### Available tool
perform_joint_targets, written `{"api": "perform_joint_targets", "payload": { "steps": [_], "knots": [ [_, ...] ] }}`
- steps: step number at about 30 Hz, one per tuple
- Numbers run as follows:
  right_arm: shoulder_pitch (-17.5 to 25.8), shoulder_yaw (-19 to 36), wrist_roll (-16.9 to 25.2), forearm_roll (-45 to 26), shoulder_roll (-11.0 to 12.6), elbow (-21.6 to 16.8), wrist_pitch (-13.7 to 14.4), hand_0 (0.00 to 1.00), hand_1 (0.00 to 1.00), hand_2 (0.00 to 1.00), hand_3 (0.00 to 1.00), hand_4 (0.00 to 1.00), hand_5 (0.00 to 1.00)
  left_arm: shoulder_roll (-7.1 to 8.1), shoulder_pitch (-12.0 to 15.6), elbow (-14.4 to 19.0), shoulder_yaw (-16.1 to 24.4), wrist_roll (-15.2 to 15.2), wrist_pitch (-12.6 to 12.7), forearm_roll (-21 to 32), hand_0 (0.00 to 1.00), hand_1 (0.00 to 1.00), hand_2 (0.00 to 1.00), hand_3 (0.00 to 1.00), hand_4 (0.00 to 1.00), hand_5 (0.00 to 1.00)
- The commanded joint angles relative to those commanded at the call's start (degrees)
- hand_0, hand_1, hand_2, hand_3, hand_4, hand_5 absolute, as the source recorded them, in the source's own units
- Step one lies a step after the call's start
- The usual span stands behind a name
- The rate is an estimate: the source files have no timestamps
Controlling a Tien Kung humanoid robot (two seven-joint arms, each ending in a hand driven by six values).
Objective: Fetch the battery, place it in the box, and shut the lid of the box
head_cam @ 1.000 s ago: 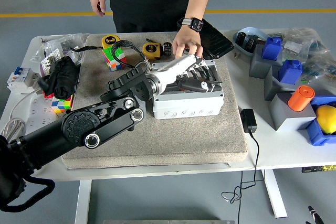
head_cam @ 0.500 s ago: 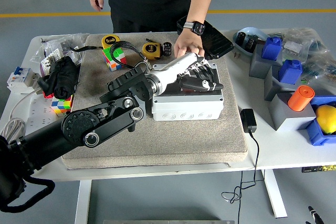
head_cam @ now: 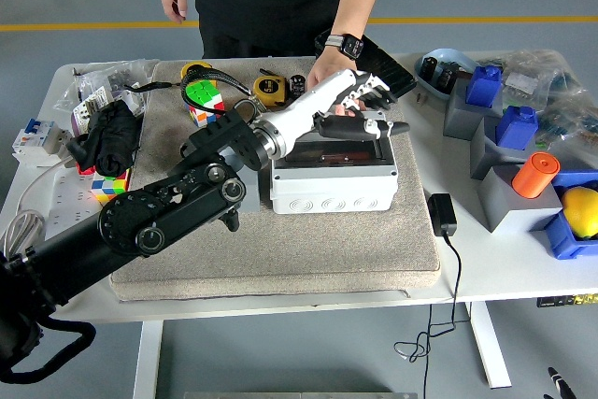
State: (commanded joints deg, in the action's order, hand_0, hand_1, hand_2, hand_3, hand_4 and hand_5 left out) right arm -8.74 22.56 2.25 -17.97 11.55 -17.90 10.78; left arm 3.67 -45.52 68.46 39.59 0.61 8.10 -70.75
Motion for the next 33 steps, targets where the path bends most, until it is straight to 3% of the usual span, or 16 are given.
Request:
{"api": "perform_joint_targets", "payload": {
  "steps": [5,6,10,14,17,27,33],
  "knots": [
    [0.0,0.2,0.0,0.0,-0.1,0.0,0.0,0.728,0.666,0.654,0.593,0.998,0.619,2.13,4.7,3.8,6.9,-0.8,0.9,2.6,0.835,0.84,0.834,0.781,0.966,0.476],
    [0.0,0.2,0.0,0.1,-0.1,0.0,0.0,0.728,0.666,0.654,0.593,0.998,0.619,2.38,5.4,4.0,8.1,-0.8,1.0,3.3,0.688,0.748,0.753,0.715,0.959,0.472],
    [0.2,0.5,0.0,0.0,-0.1,0.0,-0.2,0.728,0.666,0.654,0.593,0.998,0.619,4.94,10.6,4.8,15.9,-0.6,0.8,12.3,0.688,0.748,0.753,0.715,0.959,0.472],
    [0.3,0.5,-0.1,0.1,-0.2,0.1,-0.3,0.727,0.666,0.654,0.594,0.998,0.619,6.3,14.2,3.2,22.9,0.0,-1.6,21.6,0.652,0.737,0.745,0.729,0.974,0.507],
    [0.2,0.3,-0.3,0.2,-0.3,0.1,-0.4,0.727,0.666,0.654,0.594,0.998,0.619,7.08,16.8,2.8,27.9,-0.4,-1.5,26.8,0.652,0.737,0.745,0.729,0.974,0.507],
    [0.1,0.2,-0.4,0.4,-0.5,0.2,-0.4,0.727,0.666,0.654,0.594,0.998,0.618,10.65,22.9,2.8,37.1,-1.1,-0.4,26.3,0.627,0.694,0.708,0.703,0.983,0.503],
    [0.1,-0.1,-0.4,0.3,-0.5,0.3,-0.5,0.727,0.666,0.654,0.594,0.998,0.618,11.83,25.1,3.0,40.4,-1.4,-0.3,25.9,0.605,0.671,0.682,0.695,0.995,0.513]
  ]
}}
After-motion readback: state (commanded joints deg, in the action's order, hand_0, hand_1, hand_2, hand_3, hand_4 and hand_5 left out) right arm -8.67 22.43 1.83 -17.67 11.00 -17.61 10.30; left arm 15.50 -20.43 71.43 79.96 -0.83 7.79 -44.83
